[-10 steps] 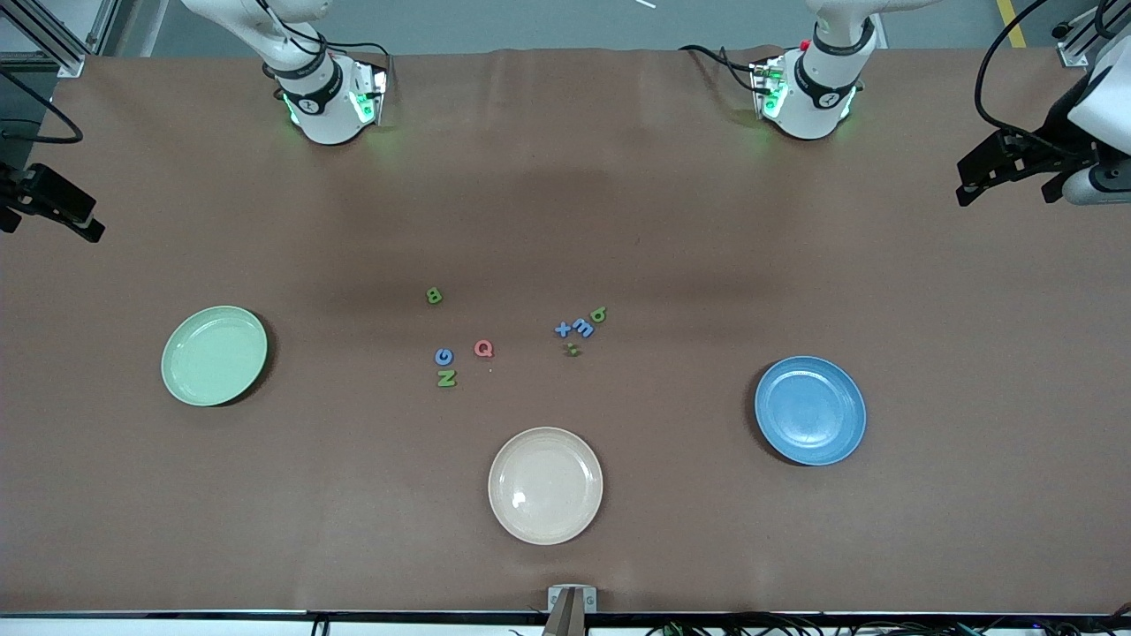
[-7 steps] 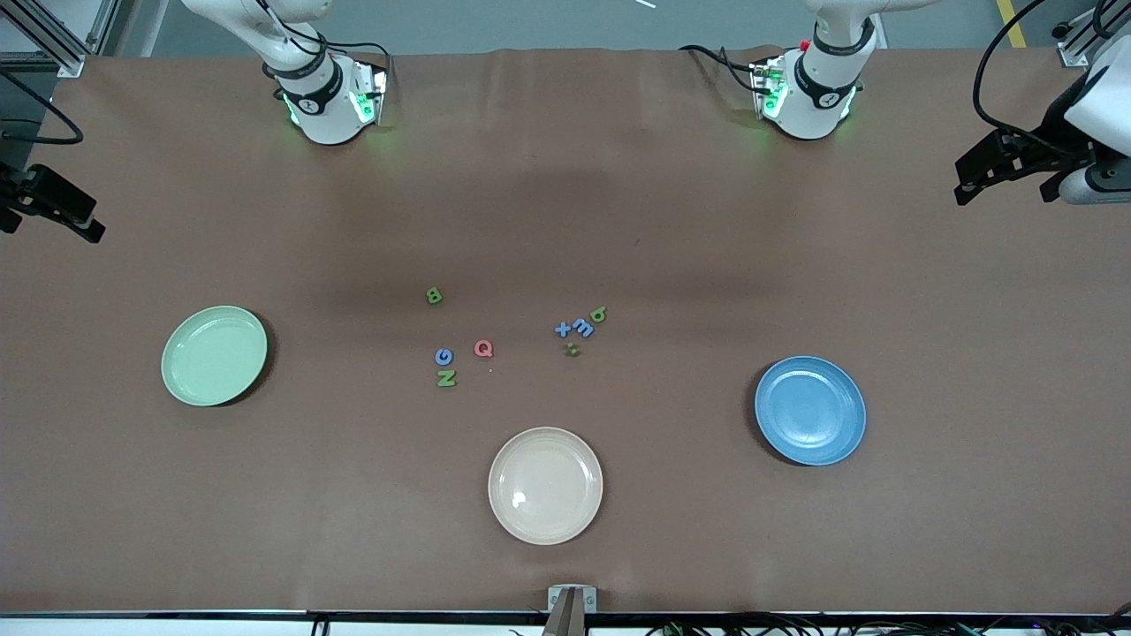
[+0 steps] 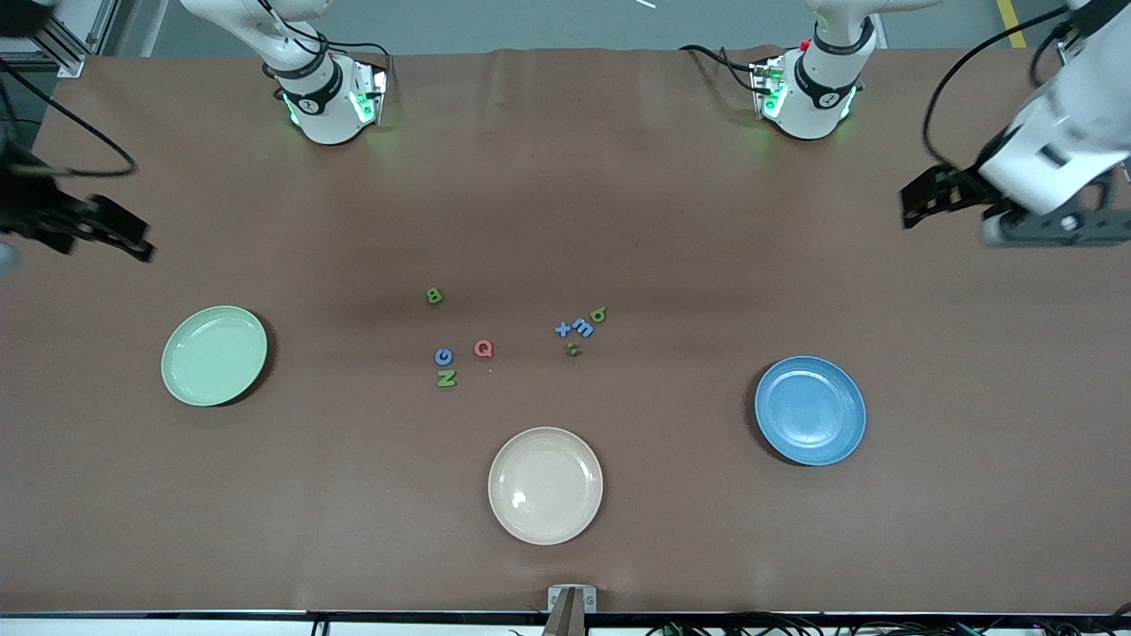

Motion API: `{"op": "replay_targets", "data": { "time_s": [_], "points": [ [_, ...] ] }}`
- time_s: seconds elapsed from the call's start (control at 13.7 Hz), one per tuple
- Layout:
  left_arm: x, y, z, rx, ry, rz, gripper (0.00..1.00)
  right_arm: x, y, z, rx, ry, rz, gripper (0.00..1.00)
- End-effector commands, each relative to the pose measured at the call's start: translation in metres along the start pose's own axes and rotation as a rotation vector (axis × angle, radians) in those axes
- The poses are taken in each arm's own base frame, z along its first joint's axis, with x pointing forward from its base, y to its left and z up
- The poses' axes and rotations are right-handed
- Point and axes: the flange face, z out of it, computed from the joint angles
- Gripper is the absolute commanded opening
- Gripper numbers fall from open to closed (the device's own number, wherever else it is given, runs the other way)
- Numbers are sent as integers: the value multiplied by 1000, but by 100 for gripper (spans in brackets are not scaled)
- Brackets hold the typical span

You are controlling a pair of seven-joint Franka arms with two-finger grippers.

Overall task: Sort upper and lower case letters into plates
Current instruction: 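Reach the right gripper to the green Z while the left gripper reaches letters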

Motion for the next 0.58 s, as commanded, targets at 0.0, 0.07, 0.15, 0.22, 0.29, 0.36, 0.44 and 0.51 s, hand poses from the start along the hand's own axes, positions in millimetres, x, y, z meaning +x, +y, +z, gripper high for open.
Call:
{"op": "replay_targets", "data": {
  "time_s": [0.0, 0.07, 0.15, 0.22, 0.29, 0.36, 0.44, 0.51],
  "points": [
    [4, 67, 64, 5, 12, -80, 100, 12, -63, 73, 10, -12, 27, 100],
    [6, 88, 93, -10, 23, -110, 100, 19, -81, 103, 7, -28, 12, 100],
    [5, 114, 122, -30, 32, -145, 100, 25, -101, 135, 6, -60, -10, 100],
    [6, 141, 152, -53, 35, -193, 100, 31, -122, 164, 22, -55, -32, 100],
    [7, 168, 179, -76, 32, -236, 100, 35, -145, 198, 28, -49, -58, 100],
    [6, 192, 203, -89, 28, -265, 100, 36, -164, 224, 31, -47, -82, 100],
    [5, 214, 225, -104, 32, -285, 100, 35, -182, 250, 34, -42, -105, 100],
    [1, 234, 247, -112, 37, -291, 100, 34, -194, 272, 35, -44, -120, 100]
  ]
}}
